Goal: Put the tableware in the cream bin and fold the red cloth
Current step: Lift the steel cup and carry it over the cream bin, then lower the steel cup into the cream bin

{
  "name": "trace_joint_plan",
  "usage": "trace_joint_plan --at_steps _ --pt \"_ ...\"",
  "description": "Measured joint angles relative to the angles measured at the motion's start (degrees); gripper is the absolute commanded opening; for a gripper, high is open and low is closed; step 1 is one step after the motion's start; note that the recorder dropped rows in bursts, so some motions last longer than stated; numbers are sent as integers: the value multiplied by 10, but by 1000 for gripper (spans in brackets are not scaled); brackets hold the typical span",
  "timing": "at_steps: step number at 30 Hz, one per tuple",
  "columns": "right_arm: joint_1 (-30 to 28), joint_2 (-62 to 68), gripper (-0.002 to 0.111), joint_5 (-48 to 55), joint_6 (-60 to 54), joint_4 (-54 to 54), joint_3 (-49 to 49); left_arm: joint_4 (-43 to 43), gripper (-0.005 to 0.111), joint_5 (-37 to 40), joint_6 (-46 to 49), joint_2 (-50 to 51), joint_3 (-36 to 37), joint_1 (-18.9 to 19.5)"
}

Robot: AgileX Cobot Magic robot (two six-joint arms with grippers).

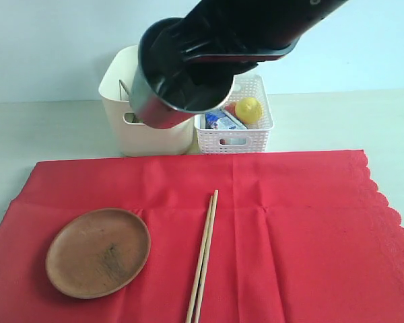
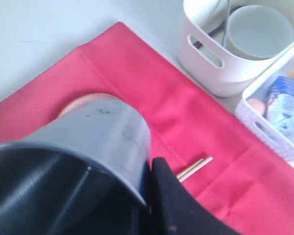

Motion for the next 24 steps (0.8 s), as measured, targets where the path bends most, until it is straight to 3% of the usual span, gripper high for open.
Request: trace_joint_plan --at_steps 11,24 --pt "0 44 0 -43 29 -152 3 0 0 0 0 0 0 0" --pt "0 112 0 -228 283 -385 3 0 0 0 0 0 0 0"
